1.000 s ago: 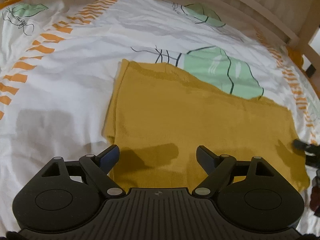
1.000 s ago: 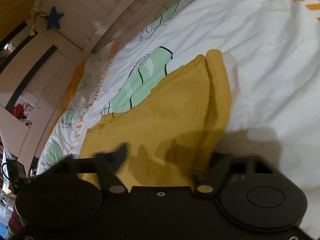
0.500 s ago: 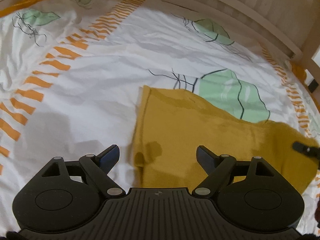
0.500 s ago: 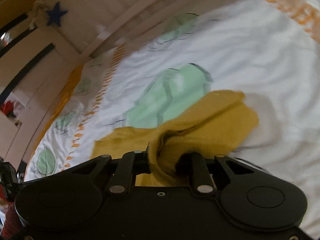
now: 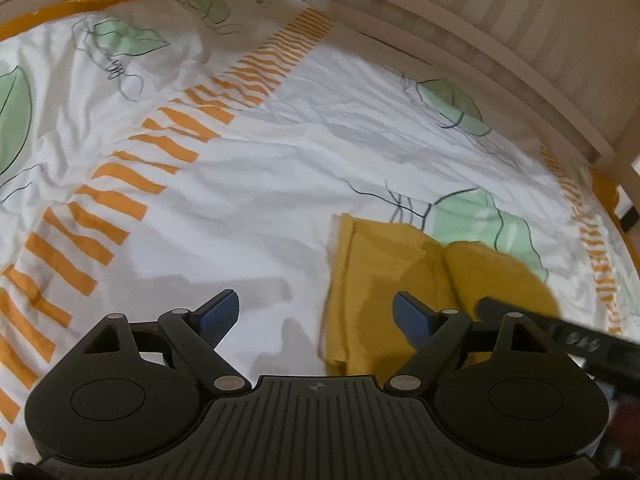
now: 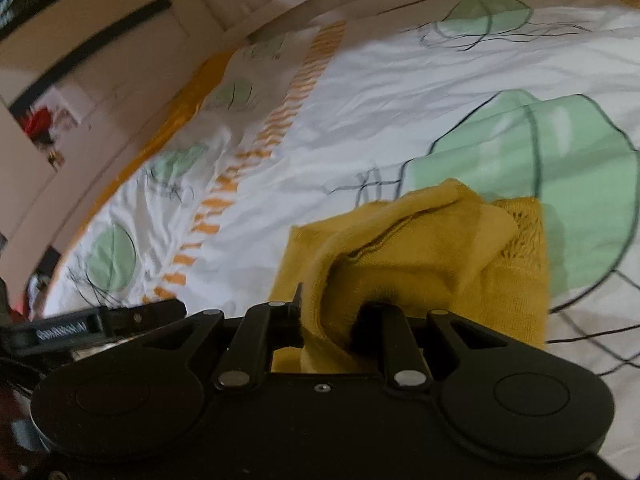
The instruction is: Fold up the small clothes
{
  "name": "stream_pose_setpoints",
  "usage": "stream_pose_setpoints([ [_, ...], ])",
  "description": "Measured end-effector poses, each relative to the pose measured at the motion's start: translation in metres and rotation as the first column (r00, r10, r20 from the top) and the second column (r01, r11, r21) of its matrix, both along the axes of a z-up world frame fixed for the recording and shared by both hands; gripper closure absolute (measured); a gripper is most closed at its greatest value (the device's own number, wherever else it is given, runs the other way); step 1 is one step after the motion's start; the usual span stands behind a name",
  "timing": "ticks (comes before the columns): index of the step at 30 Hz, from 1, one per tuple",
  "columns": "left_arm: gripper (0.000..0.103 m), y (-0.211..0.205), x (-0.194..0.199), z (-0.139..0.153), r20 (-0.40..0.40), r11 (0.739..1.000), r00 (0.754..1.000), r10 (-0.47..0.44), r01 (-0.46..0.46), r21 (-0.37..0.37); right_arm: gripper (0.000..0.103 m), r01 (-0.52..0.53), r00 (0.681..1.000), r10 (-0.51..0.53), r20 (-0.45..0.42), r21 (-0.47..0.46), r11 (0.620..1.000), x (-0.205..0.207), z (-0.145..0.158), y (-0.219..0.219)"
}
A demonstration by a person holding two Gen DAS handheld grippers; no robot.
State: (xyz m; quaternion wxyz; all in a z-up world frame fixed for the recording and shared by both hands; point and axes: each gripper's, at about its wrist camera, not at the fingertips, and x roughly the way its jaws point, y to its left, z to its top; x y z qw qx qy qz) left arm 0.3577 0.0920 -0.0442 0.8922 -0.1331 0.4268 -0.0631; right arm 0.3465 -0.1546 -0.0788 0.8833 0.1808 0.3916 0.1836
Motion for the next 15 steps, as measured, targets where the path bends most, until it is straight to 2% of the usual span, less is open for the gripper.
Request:
stream_pose_setpoints([
  [2,0.019,0.005,0.001,0.0,-0.002,1.0,1.0,0.014,-0.014,0.0,0.078,-0.007,1.0,0.007,0.0,-0.051,0.999,0.002,-0.004,0.014],
  [9,0.019,0.015,0.004,-0.002,-0.014,0.999,0.999,0.037,-0.037,-0.02,0.075,-0.033,0.999,0.029,-0.025,-0.144,0.989,0.005,-0.019,0.044],
  [15,0.019,0.016,0.005,-0.002,-0.013,0.999,0.999,0.036,-0.037,-0.022,0.056,-0.07,0.997,0.071,0.009,-0.099,0.993,0.0,-0.017,0.051],
])
